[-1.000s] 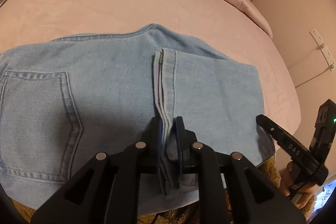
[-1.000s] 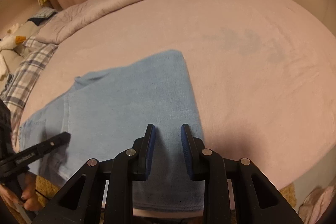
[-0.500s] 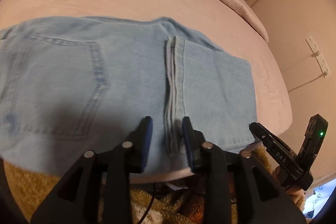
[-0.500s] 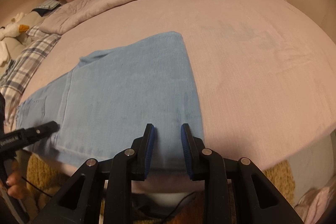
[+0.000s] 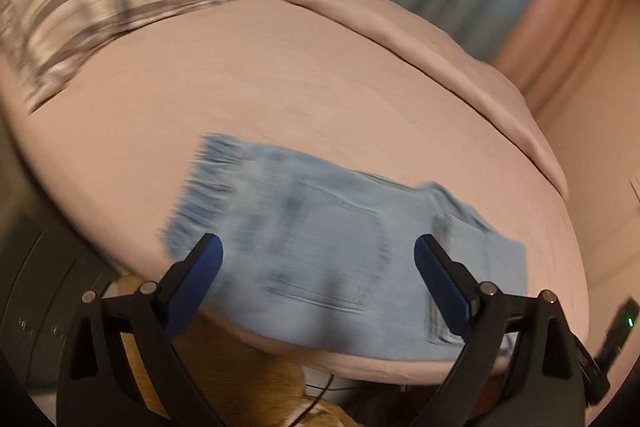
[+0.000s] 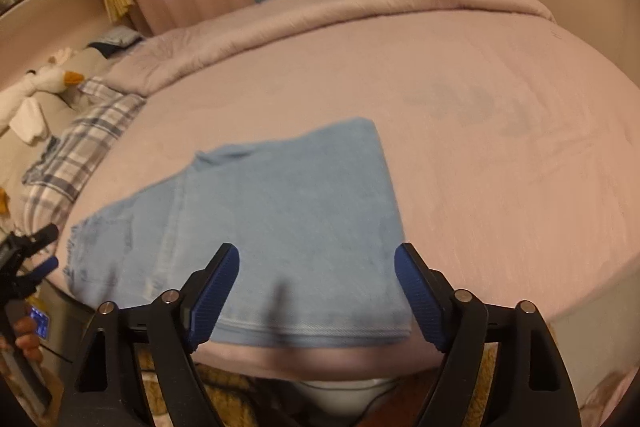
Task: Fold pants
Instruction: 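Grasp the waistband with the left gripper and lift it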
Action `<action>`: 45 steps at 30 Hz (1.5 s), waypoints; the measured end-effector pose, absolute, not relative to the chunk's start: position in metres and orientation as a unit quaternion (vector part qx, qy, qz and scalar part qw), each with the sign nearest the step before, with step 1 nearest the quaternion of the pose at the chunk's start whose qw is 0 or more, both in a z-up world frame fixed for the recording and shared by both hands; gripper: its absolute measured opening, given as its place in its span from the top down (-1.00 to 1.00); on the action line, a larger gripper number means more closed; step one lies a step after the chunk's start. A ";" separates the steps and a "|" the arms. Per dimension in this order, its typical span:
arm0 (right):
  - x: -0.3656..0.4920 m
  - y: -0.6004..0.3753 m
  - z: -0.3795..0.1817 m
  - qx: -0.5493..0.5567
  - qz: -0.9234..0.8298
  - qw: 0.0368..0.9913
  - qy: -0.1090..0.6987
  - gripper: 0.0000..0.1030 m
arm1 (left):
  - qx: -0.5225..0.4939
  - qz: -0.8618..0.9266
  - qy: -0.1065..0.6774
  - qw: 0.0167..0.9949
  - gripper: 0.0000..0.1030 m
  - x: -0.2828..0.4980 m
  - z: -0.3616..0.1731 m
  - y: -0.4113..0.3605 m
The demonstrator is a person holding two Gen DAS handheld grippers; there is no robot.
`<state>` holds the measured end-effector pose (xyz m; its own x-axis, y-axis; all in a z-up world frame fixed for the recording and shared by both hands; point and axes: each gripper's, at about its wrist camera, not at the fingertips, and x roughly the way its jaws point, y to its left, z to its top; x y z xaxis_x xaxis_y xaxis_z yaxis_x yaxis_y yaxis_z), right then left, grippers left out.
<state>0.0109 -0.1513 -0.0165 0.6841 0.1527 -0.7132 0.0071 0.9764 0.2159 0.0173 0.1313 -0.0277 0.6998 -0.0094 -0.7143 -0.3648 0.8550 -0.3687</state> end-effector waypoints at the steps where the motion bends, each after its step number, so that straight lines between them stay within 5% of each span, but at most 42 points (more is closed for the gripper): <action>1: 0.011 -0.150 -0.015 0.101 0.042 0.914 0.391 -0.56 | -0.253 0.126 0.371 0.885 -0.89 0.013 -0.030 0.142; 12: 0.023 -0.130 -0.025 0.097 0.050 0.906 0.409 -0.56 | -0.354 0.145 0.410 0.828 -0.82 0.010 -0.089 0.179; 19: 0.022 -0.129 -0.027 0.093 0.049 0.902 0.419 -0.56 | -0.411 0.111 0.399 0.812 -0.26 0.011 -0.097 0.176; 23: 0.023 -0.129 -0.030 0.101 0.051 0.898 0.425 -0.56 | -0.420 0.110 0.389 0.812 -0.17 0.019 -0.099 0.175; 28: 0.024 -0.125 -0.033 0.102 0.057 0.895 0.431 -0.56 | -0.456 0.087 0.381 0.799 0.38 0.021 -0.104 0.178; 45: 0.016 -0.144 -0.027 0.130 0.033 0.899 0.417 -0.56 | -0.340 0.026 0.317 0.885 0.53 0.035 0.006 0.098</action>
<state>0.0159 -0.1444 -0.0275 0.6498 0.1672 -0.7415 0.0492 0.9642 0.2605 0.0354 0.0978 0.0056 0.7978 -0.1691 -0.5788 -0.2613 0.7680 -0.5847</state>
